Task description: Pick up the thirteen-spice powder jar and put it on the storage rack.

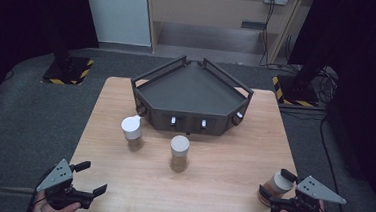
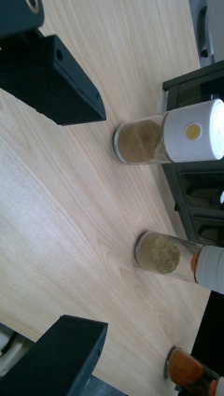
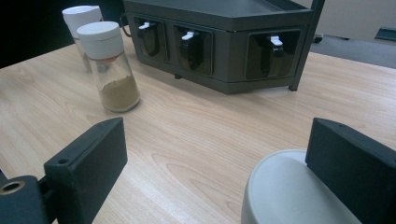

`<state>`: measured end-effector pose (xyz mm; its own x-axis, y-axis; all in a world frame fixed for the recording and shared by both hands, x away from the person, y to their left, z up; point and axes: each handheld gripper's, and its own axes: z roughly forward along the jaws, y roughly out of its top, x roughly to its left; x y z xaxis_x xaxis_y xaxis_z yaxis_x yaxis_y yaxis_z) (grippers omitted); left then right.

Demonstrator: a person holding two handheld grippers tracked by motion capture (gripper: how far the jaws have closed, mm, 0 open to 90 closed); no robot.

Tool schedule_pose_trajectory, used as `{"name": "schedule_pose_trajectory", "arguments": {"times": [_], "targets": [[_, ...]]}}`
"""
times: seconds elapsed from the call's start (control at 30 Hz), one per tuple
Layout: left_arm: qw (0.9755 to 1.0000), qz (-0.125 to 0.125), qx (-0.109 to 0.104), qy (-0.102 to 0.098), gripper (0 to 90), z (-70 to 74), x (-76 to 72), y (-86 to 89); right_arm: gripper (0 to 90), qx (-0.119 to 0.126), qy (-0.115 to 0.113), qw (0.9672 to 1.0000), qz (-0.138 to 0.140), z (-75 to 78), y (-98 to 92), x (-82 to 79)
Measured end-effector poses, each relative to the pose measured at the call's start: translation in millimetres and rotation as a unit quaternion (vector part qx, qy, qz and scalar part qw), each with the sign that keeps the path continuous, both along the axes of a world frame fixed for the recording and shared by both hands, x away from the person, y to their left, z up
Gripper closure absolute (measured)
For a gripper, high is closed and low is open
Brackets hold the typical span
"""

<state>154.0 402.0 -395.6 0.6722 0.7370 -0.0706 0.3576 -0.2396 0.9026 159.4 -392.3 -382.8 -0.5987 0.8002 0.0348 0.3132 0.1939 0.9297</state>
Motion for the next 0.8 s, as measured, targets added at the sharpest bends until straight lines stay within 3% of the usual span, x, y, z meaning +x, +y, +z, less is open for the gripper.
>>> {"name": "schedule_pose_trajectory", "arguments": {"times": [0.5, 0.8], "targets": [[0.9994, 0.002, 0.034, 0.007, 0.9, 39.5, -5.4, 7.7, 5.9, 0.000, -0.001, 1.0000, 0.002, 0.2, 0.8, -0.1], [0.9991, 0.011, 0.036, 0.018, 1.0, 57.3, 1.4, 13.9, 5.9, 0.000, -0.001, 1.0000, 0.002, 0.4, 1.2, -0.3]]}}
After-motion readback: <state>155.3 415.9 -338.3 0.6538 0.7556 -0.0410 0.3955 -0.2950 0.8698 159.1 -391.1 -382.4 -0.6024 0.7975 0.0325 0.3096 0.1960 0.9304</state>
